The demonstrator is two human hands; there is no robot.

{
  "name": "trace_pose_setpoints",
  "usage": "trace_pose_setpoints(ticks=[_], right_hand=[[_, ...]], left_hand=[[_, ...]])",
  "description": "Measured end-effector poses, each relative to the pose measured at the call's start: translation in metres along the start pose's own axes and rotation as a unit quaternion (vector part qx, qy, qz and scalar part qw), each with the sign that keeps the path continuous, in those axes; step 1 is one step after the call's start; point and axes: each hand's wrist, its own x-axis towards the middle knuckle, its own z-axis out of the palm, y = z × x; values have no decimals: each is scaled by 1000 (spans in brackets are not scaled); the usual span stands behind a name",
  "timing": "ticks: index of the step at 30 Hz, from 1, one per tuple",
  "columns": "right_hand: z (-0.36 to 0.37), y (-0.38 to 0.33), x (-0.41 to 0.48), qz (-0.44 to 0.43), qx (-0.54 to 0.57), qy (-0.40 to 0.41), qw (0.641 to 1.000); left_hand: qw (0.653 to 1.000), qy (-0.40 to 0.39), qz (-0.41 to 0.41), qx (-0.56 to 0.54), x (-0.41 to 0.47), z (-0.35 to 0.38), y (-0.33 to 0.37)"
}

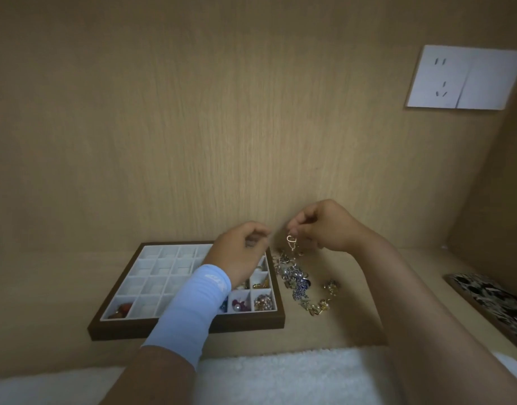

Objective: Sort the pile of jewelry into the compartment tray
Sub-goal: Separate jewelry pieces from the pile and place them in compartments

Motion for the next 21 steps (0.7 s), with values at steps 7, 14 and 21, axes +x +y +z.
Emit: trace_pose_setpoints(ticks=[7, 14, 21], right_hand=[[0, -23, -5, -6, 117, -31, 993], [-4, -39, -8, -40, 146, -40, 988], [-4, -44, -10, -41, 195, -29, 979]], left_hand=[[992, -9, -40, -116, 3, -6, 8], [983, -72, -63, -156, 2, 8, 17], [983, -12, -65, -174, 0, 3, 21]])
